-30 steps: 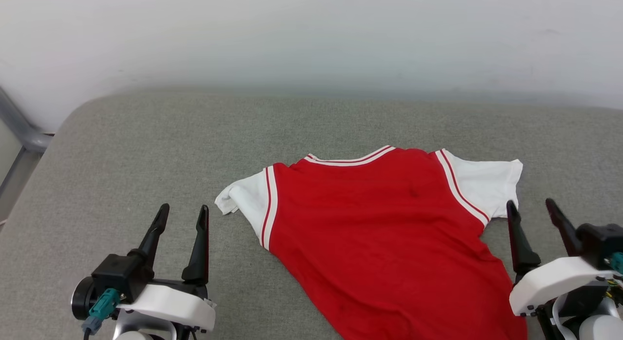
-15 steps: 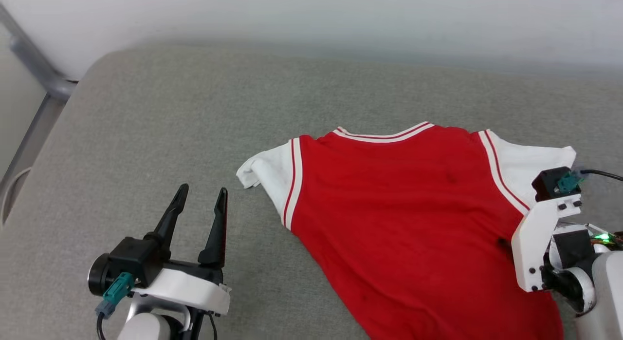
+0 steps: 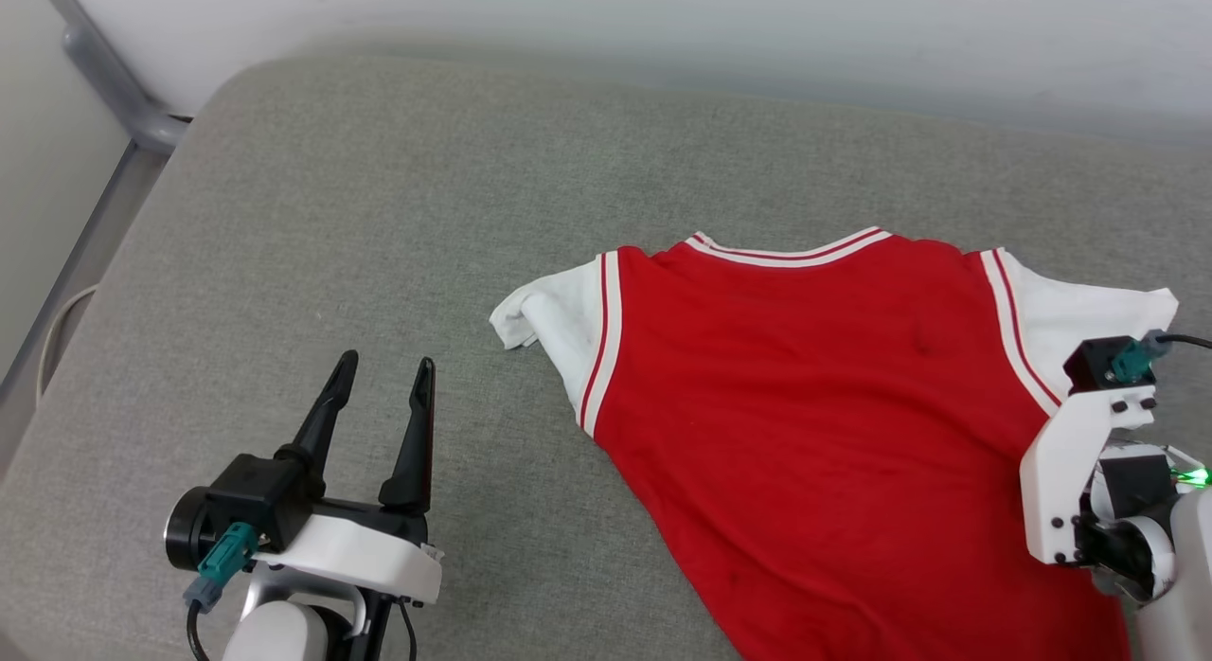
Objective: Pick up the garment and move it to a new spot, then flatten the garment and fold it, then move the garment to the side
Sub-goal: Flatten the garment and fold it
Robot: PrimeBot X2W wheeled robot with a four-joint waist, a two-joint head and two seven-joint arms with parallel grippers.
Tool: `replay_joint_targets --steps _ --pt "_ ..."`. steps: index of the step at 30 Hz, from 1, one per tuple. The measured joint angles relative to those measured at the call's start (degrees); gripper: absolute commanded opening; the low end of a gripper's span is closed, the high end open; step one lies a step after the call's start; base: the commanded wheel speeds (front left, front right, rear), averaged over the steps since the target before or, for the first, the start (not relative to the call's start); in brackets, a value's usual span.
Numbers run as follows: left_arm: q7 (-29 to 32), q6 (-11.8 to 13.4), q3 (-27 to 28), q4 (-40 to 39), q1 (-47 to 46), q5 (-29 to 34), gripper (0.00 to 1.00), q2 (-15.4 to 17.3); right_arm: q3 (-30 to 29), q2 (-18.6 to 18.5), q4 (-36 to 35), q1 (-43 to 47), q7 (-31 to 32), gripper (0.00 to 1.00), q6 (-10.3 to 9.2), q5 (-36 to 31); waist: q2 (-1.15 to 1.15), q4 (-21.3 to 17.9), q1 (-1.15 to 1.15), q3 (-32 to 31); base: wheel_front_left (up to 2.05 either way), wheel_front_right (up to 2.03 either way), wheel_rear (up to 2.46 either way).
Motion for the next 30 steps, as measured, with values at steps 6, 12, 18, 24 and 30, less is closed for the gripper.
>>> replay_joint_targets --steps 6,12,18,24,30 --pt "0.00 -0.92 0.73 1.08 0.73 0.89 1.00 -0.74 -1.58 -2.36 1.12 2.03 -1.51 0.00 0.02 -0.48 0.00 -1.71 0.00 -1.65 0.00 0.00 0.00" --pt "0.00 -1.49 1.18 1.83 1.30 1.67 1.00 -1.30 -3.09 -3.88 -0.14 6.11 -1.60 0.00 0.01 0.12 0.00 -3.57 0.00 -3.81 0.00 0.00 0.00" --pt "0.00 -1.68 1.83 2.22 2.28 1.93 1.00 -1.75 -4.66 -2.94 -2.69 11.67 -1.19 0.00 0.00 0.90 0.00 -5.03 0.00 -5.72 0.00 0.00 0.00" --pt "0.00 -2.02 2.24 2.55 2.96 2.33 1.00 -2.15 -6.32 -0.96 -5.01 13.76 -6.22 1.00 0.00 1.23 0.00 -6.38 0.00 -6.52 0.00 0.00 0.00" --pt "0.00 -2.19 2.50 3.07 2.82 2.14 1.00 -1.65 -4.32 -0.70 -9.23 13.37 -18.59 1.00 -0.01 0.81 0.00 -8.14 0.00 -6.99 0.00 0.00 0.00"
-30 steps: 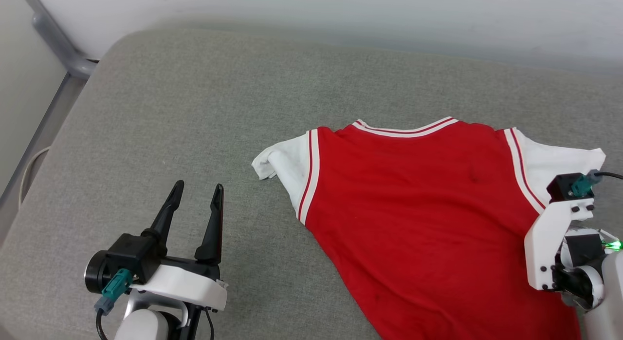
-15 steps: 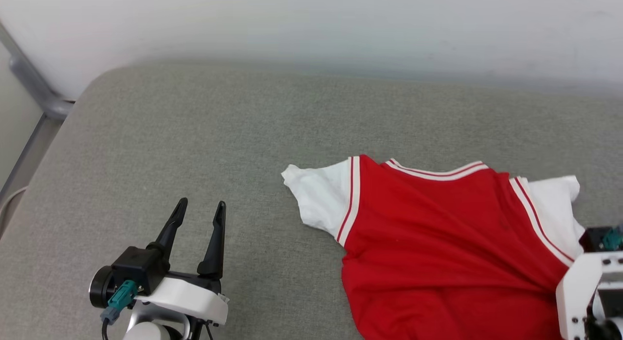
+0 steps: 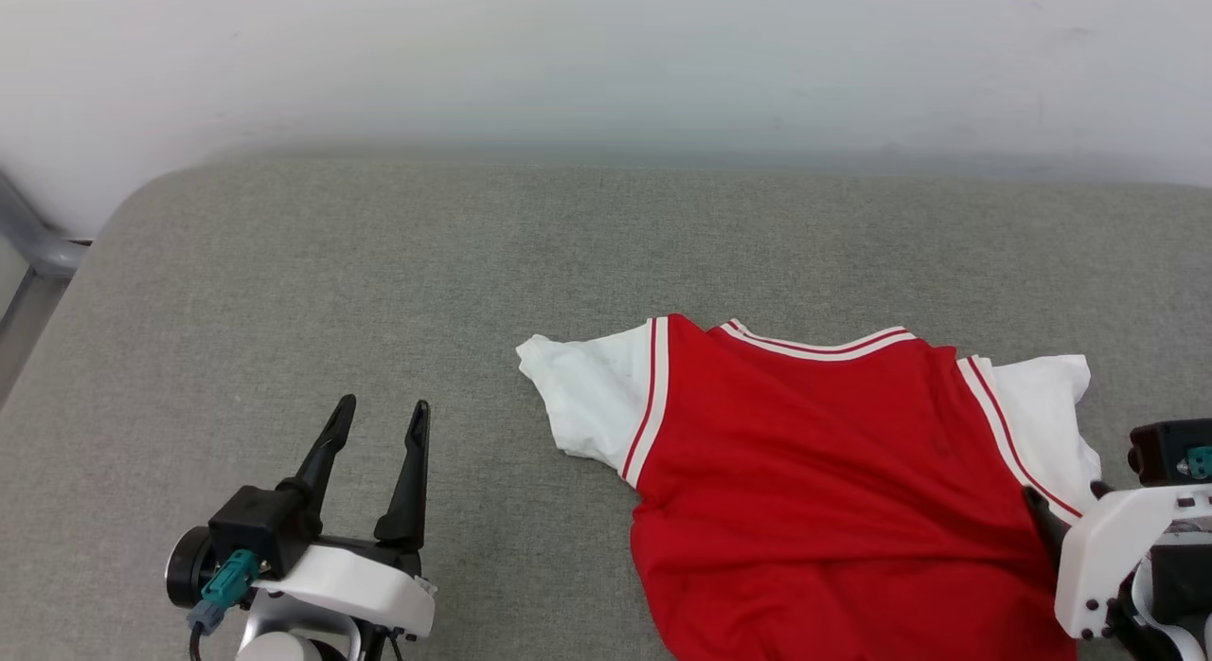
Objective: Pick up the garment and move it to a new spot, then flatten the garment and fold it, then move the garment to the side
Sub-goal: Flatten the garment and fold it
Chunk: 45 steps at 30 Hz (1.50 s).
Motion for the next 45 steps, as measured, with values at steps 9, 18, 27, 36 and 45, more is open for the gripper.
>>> replay_joint_targets --steps 9,18,27,36,45 --pt "0.00 -0.19 0.00 -0.05 -0.71 -2.99 1.00 -0.42 0.18 2.66 -6.66 1.14 -22.21 1.00 -0.01 0.58 0.00 -2.13 0.00 -0.10 0.00 0.00 0.00" --pt "7.69 -0.24 -6.49 2.34 -6.84 -8.79 1.00 4.41 -0.60 8.03 -9.44 1.52 -30.85 1.00 -0.01 -2.63 0.00 -4.46 0.00 2.55 0.00 0.00 0.00" --pt "33.04 -0.24 -14.02 5.61 -24.53 -22.72 1.00 15.56 -0.05 8.98 -9.72 -1.18 -32.62 1.00 -0.01 -3.22 0.00 -7.50 0.00 7.50 0.00 0.00 0.00" --pt "53.57 -0.25 -20.41 10.43 -35.33 -26.52 1.00 20.26 0.66 9.73 -8.62 -3.46 -33.82 1.00 -0.01 -3.71 0.00 -10.25 0.01 11.60 0.00 0.00 0.00" --pt "54.90 -0.25 -25.36 16.11 -38.78 -22.85 1.00 21.87 1.19 10.14 -7.69 -4.81 -34.50 1.00 -0.01 -3.82 0.00 -12.11 0.01 14.56 0.00 0.00 0.00"
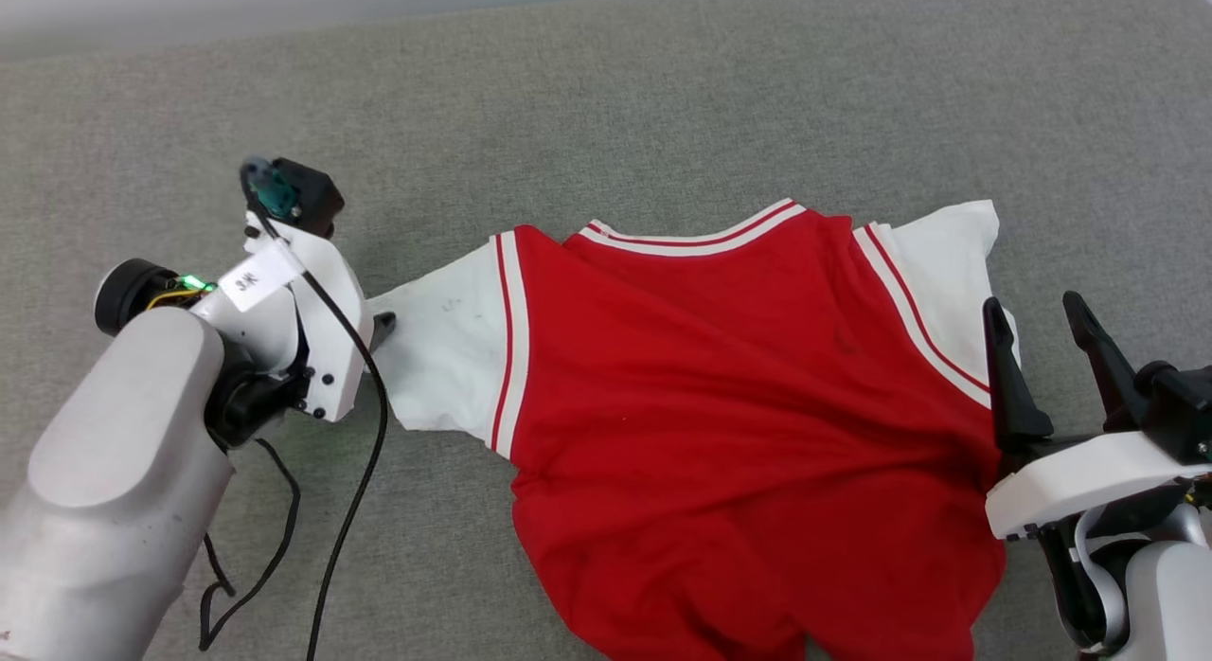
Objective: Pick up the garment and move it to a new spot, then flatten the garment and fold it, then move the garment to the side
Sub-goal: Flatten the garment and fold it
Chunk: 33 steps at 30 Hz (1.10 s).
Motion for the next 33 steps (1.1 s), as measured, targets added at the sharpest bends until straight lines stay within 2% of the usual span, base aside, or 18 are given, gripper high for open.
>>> replay_joint_targets --steps 10,11,12,17,24,28,33 --pt "1.10 0.03 -6.89 3.25 -2.02 0.20 1.00 1.00 0.26 0.38 0.82 -0.87 -0.56 1.00 0.00 -0.09 0.00 -1.08 0.00 1.53 0.00 0.00 0.00" --pt "1.49 0.09 -7.47 3.38 -2.15 -0.30 0.31 1.16 0.25 0.41 0.94 -0.91 -0.56 1.00 0.00 -0.10 0.00 -1.09 -0.01 1.53 0.00 0.00 0.00" --pt "1.88 0.09 -7.98 3.47 -2.27 -0.85 0.00 1.33 0.19 0.41 1.02 -0.95 -0.58 1.00 0.00 -0.23 0.00 -1.09 -0.01 1.52 0.00 0.00 0.00" --pt "1.53 0.00 -9.55 4.14 -2.13 -3.02 0.00 1.57 -0.09 0.35 1.40 -1.41 -0.60 1.00 0.00 -0.55 0.00 -0.72 -0.01 1.03 0.00 0.00 0.00" --pt "-8.89 0.59 -7.93 5.30 -0.46 -2.29 0.00 1.26 0.32 -1.83 1.81 -1.72 1.62 1.00 0.00 -1.01 0.00 0.34 -0.01 -1.33 0.00 0.00 0.00" --pt "-13.23 1.47 -6.65 2.44 0.73 -2.33 0.00 1.18 1.00 -4.92 2.03 -1.76 6.25 1.00 0.00 -1.18 0.00 1.34 -0.01 -3.15 0.00 0.00 0.00" --pt "-15.90 3.66 -5.02 -4.36 2.71 -2.33 0.00 2.93 2.23 -9.94 2.90 -2.77 17.38 1.00 0.00 -1.21 0.00 3.20 -0.01 -4.98 0.00 0.00 0.00"
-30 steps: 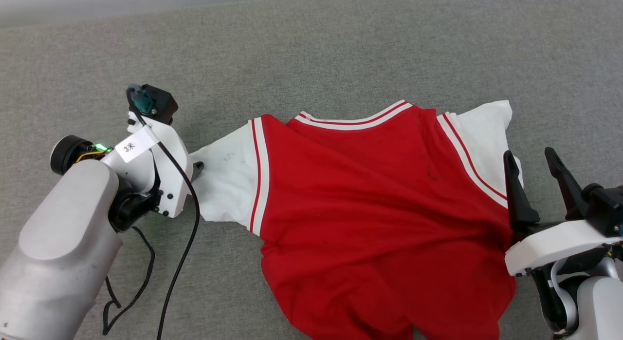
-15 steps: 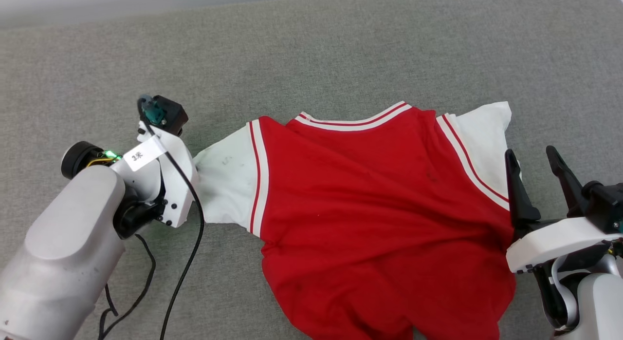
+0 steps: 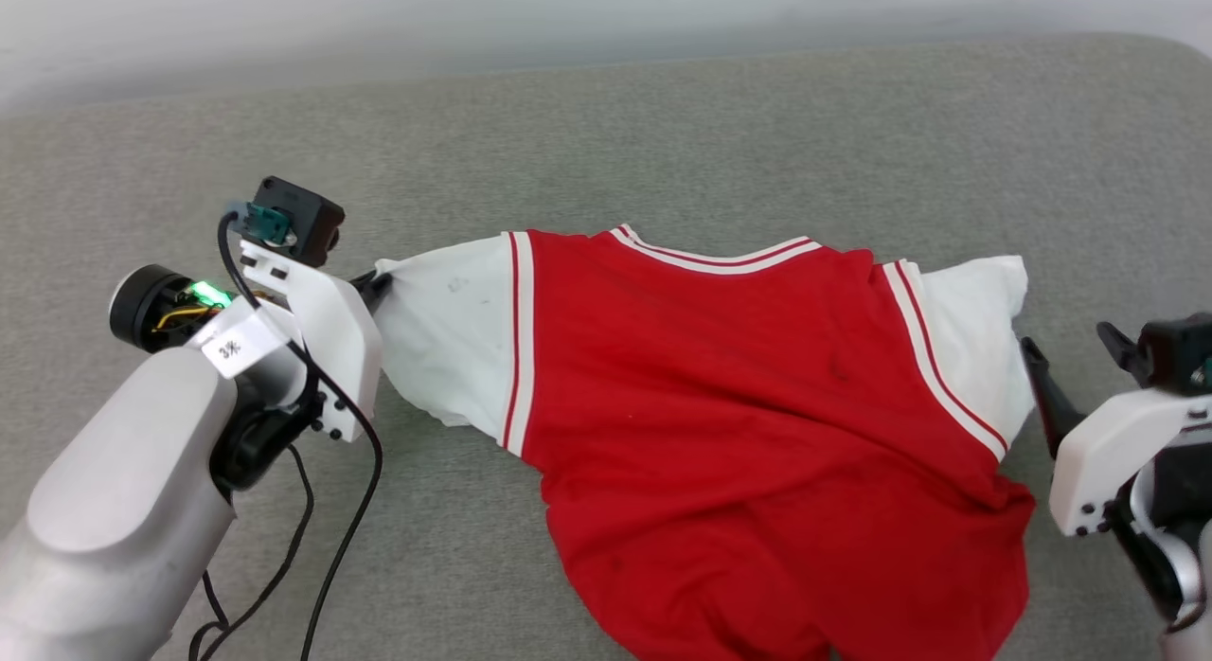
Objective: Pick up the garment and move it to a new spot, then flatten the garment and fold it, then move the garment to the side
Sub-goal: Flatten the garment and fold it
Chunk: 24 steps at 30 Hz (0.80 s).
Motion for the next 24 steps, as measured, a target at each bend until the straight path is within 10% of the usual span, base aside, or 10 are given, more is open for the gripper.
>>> replay_joint_targets --steps 12,24 --pt "6.72 6.48 2.25 -27.46 9.61 -4.09 0.00 6.79 -1.37 -7.49 3.38 -10.61 32.09 1.00 0.02 6.73 0.00 4.07 0.00 2.05 0.00 0.00 0.00" --pt "8.66 9.37 3.80 -41.20 11.74 -5.02 0.00 9.43 -1.68 -10.25 9.04 -20.06 39.50 1.00 0.01 7.15 0.00 8.32 0.00 8.21 0.00 0.00 0.00"
